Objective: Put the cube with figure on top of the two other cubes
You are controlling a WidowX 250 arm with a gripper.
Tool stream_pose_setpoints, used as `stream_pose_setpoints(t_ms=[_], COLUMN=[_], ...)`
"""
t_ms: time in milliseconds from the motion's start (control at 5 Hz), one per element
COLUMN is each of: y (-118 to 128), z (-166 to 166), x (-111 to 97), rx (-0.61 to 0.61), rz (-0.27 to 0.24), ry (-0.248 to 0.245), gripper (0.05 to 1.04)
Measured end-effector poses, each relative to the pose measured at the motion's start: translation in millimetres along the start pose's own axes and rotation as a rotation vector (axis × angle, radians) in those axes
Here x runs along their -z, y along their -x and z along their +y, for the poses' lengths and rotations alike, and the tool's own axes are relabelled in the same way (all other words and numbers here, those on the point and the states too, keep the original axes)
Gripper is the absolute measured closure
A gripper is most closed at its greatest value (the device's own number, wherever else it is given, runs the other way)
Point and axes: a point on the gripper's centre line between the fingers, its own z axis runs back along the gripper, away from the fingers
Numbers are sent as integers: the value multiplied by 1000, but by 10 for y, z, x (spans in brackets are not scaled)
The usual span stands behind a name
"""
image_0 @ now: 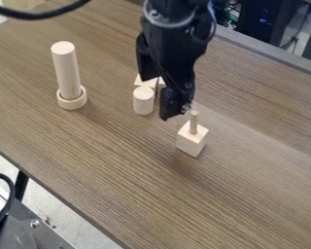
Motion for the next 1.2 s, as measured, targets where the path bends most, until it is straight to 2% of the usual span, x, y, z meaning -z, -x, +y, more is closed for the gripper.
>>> stream_pose_setpoints(t_ms=[200,400,600,800,1000,1200], y=[-35,-45,-66,-109,-134,-172], z=[-91,-123,-148,-186,-225,-213], x=[107,162,198,288,383,470], rx=[-133,-210,-263,-296,-293,-273], rz=[-12,-27,-55,-69,-53,-44], ry=[21,15,29,61,90,83], gripper=[83,83,83,83,83,83])
